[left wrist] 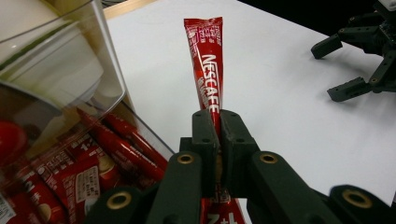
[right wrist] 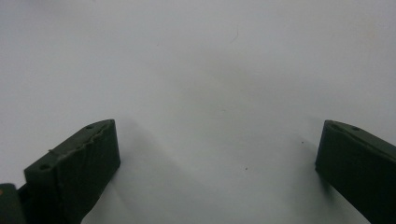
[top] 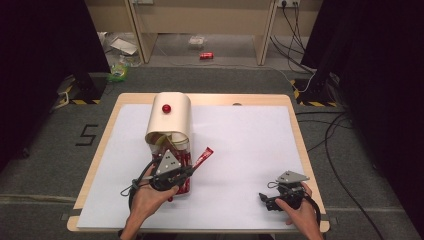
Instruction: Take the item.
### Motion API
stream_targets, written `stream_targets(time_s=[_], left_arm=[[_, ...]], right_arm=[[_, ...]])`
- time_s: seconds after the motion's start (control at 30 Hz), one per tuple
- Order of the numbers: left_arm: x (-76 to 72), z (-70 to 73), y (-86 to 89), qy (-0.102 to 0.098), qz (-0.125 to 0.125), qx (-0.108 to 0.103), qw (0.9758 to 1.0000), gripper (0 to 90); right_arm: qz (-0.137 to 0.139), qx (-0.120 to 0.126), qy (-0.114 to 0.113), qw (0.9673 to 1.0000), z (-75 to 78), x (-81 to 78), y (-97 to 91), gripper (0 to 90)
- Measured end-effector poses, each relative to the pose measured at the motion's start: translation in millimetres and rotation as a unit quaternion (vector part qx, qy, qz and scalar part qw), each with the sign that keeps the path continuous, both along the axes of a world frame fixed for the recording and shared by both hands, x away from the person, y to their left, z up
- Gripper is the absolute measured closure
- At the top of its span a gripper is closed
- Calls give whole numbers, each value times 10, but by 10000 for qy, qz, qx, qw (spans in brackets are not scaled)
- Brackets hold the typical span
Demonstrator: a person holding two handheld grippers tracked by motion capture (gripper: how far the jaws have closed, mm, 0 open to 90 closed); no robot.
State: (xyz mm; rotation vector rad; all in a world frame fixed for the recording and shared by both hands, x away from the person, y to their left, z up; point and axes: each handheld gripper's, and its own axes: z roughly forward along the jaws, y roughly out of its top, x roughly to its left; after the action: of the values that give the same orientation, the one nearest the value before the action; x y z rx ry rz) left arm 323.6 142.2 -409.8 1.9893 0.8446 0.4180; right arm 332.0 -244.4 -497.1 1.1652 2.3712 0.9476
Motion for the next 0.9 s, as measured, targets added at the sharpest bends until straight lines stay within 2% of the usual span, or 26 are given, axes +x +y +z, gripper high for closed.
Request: stream_targets(time_s=[0.6,0.9], left_arm=[[79,-12,-294,57,-190,-5,9998,849],[92,20,-486,58,-347,70,9994,849]], right_arm=[[3,0,-3,10000,0,1,0,3],[5,-5,-4,10000,0,0,0,3]])
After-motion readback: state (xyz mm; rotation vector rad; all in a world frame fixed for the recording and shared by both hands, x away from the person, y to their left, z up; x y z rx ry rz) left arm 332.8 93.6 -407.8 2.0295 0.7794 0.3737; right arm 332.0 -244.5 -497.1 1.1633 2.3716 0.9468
